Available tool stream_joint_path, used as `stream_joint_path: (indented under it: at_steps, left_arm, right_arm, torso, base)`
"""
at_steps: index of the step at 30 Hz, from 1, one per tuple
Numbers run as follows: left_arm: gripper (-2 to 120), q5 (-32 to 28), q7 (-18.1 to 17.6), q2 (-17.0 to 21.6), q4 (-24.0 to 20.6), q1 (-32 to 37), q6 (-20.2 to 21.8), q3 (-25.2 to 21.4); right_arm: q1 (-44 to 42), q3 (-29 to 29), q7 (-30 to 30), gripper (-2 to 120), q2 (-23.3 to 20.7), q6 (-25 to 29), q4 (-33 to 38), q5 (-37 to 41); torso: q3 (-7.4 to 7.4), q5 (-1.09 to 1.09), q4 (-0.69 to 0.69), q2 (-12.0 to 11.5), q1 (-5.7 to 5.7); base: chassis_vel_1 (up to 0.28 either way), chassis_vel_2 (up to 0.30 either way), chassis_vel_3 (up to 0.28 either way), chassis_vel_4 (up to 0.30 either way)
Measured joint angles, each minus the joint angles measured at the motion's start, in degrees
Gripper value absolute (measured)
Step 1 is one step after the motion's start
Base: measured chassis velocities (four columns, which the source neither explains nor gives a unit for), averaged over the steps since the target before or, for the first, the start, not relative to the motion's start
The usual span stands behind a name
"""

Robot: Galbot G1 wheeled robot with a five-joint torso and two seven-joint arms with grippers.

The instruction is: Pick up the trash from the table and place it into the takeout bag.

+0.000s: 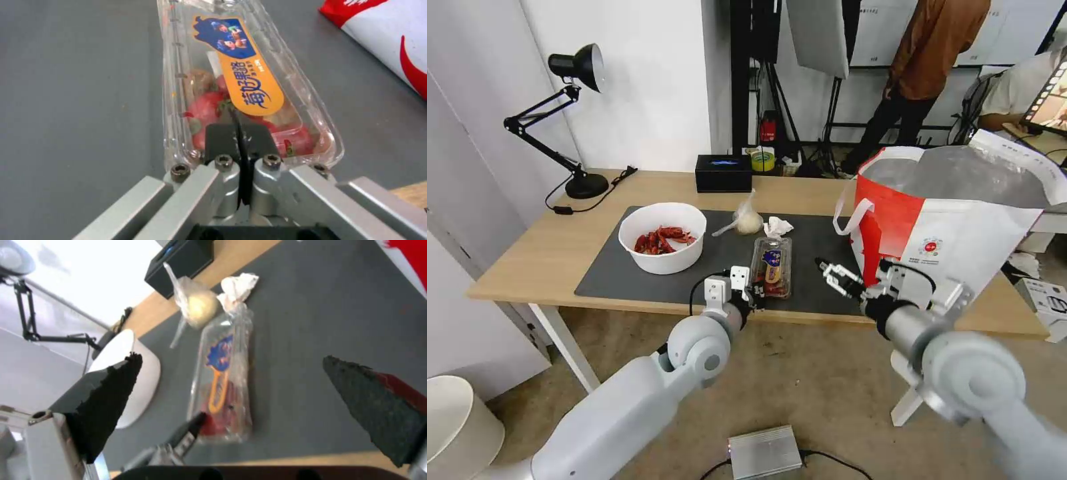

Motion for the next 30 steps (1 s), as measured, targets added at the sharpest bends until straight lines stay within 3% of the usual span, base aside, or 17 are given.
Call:
stream_joint_path:
  at_steps: [13, 30]
  left_arm:
    - [0, -0.4, -0.1, -1.4, 1.7, -2.3, -0.7, 3.0]
    - [0, -1.5, -1.3, -1.1, 1.5, -2.2, -1.1, 2.9]
  right_arm:
    - [10.4, -2.1, 11.3, 100, 1.8, -6.7, -6.8, 7.2]
    - [18.5, -6.5, 14.1, 100, 6.8, -9.8, -15.2, 9.4]
  torso:
    - [0.00, 0.01, -0.01, 0.0, 0.00]
    - [0.00, 0.00, -0.01, 0.0, 0.00]
  base:
    - [0.000, 0.000, 0.000, 0.000]
    - [0.000, 0.000, 0.000, 0.000]
